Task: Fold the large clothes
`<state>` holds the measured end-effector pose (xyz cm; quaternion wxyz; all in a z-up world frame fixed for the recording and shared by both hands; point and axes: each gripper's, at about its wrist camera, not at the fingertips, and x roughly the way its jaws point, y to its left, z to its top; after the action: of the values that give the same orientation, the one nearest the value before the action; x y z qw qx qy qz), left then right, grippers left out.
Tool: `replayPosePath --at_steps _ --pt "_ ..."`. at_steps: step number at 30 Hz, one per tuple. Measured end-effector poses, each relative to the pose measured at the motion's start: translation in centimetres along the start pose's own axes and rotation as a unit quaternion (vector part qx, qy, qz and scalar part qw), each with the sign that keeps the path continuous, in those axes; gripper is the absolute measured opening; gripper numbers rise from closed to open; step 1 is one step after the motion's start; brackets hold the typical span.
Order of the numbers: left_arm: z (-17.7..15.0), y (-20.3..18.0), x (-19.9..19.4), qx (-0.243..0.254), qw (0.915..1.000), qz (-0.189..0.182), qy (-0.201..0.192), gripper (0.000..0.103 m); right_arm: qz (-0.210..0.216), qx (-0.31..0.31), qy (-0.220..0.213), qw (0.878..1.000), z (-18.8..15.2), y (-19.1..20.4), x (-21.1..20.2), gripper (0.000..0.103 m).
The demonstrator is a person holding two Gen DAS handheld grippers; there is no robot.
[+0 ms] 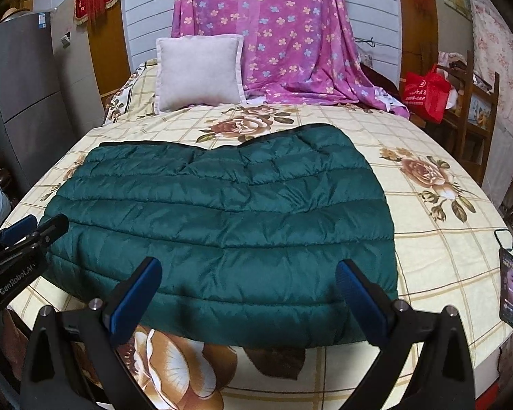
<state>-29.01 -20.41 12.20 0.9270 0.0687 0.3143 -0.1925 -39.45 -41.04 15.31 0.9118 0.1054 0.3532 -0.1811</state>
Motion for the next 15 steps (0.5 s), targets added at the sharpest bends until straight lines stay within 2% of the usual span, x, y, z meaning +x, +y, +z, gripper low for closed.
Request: replayPosePath --at_steps 15 --pt "-0.14 -0.27 0.23 0.006 1.0000 0.001 0.003 0.046 0.000 -0.001 0.004 1.000 0.06 0.34 0.42 0.103"
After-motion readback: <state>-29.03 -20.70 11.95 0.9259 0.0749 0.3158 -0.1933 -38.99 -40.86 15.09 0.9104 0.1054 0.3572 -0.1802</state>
